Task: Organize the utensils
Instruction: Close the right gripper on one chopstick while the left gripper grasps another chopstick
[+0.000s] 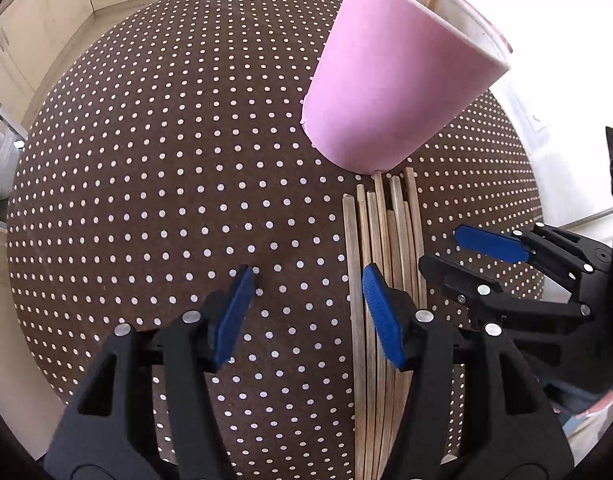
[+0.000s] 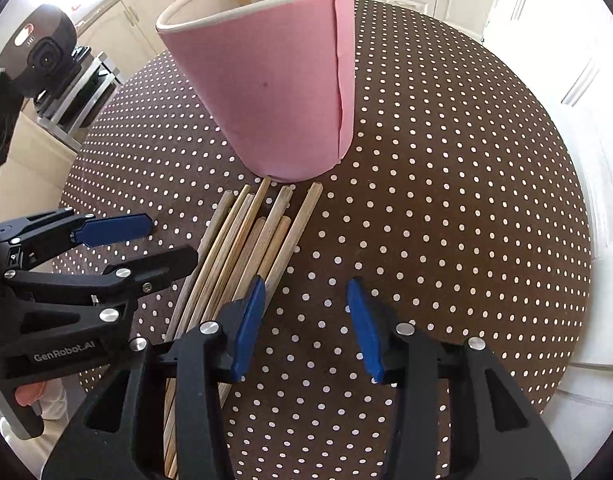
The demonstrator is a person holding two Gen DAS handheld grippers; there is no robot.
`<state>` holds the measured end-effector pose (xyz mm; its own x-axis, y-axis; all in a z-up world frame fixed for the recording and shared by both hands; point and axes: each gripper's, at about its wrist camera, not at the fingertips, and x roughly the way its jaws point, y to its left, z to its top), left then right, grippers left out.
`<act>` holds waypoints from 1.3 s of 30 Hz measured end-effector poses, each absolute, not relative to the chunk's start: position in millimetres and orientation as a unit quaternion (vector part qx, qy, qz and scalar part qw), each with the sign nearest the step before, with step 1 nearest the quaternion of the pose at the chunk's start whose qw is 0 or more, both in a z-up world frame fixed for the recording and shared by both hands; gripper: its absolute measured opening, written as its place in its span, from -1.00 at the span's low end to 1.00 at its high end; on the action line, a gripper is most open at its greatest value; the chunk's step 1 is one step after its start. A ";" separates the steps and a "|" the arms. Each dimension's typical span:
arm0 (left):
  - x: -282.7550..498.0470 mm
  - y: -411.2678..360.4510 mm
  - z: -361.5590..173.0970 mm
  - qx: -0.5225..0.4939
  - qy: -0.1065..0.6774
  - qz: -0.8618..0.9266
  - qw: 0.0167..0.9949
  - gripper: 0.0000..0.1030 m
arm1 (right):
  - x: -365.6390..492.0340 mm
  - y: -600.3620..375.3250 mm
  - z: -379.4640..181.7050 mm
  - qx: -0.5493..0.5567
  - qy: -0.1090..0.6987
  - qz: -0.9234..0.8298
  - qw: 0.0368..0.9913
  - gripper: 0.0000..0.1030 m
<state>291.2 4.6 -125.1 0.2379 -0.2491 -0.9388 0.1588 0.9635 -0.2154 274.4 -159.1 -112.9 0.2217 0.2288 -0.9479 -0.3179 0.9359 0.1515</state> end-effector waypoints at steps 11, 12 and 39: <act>334.8 -33.2 -132.8 0.000 0.642 -0.085 0.762 0.12 | 278.4 -152.0 -118.0 0.014 0.608 0.130 0.783 -0.33; 336.6 -35.2 -133.2 0.002 0.642 -0.084 0.762 0.12 | 277.6 -151.2 -118.1 0.024 0.612 0.132 0.779 -0.34; 285.3 -15.0 -136.5 0.021 0.646 -0.133 0.751 -0.64 | 237.4 -81.7 -134.2 -0.121 0.582 0.178 0.784 -0.78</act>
<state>285.3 -15.0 -136.5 0.1299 -0.1733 -0.9763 0.2264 0.9638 -0.1410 237.4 -81.7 -134.2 0.2588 0.1382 -0.9560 -0.4199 0.9074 0.0175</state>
